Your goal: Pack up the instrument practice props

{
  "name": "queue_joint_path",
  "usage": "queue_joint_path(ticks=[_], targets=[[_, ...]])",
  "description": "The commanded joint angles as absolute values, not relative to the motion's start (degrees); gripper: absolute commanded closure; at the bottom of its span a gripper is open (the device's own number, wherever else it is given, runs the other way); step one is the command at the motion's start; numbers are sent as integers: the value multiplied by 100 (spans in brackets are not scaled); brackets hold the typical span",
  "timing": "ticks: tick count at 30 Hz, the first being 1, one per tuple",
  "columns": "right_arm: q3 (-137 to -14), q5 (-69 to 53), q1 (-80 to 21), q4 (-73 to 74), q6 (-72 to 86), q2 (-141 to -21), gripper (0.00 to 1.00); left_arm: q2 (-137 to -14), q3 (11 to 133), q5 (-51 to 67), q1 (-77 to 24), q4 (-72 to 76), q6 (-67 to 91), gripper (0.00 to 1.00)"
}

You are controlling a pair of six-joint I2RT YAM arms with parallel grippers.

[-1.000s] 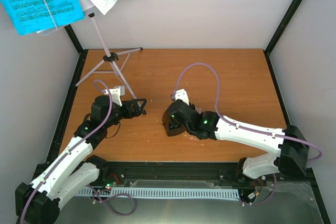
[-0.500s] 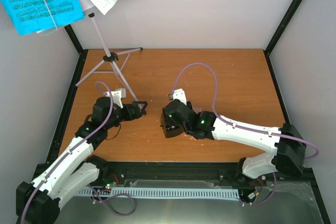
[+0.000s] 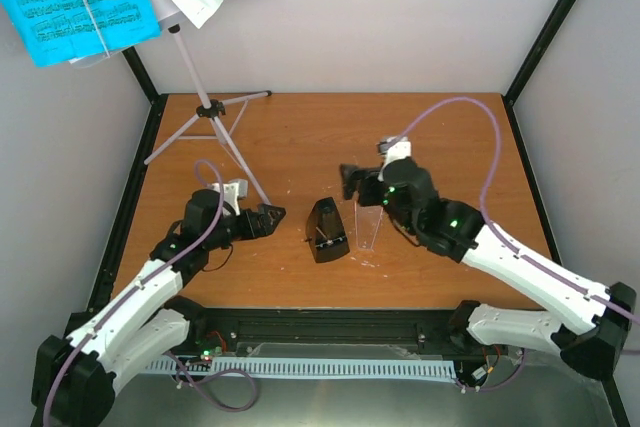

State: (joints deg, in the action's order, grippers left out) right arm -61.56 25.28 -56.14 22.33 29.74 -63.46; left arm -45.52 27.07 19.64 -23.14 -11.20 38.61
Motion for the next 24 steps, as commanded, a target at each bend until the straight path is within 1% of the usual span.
queue_joint_path(ticks=[1,3,5,6,11,16,22,24], targets=[[-5199,923,-4288,2405,3643,-6045,3,-4894,2536,2607,-2285,-822,3794,1],[-4689,254,-3763,2191,3834,-5967,7,-5098,2502,2790,-2286,-711,3774,2],[-4294,-207,-3519,1914,3911,-6027,11,-5327,2476,3030,-2291,-603,3746,4],[-4162,-320,-3486,1814,3941,-6109,12,-5459,2460,3093,-2294,-543,3744,6],[-3725,-785,-3457,1264,4055,-6752,24,-6161,2377,3494,-2302,-25,3762,21],[-3451,-1150,-3461,762,4131,-7242,34,-6798,2555,3550,-2354,192,3642,31],[-3313,-1499,-3480,440,4037,-7645,47,-7290,2664,3586,-2398,532,3620,38],[-3269,-1503,-3489,395,4014,-7708,48,-7466,2712,3595,-2408,642,3621,44]])
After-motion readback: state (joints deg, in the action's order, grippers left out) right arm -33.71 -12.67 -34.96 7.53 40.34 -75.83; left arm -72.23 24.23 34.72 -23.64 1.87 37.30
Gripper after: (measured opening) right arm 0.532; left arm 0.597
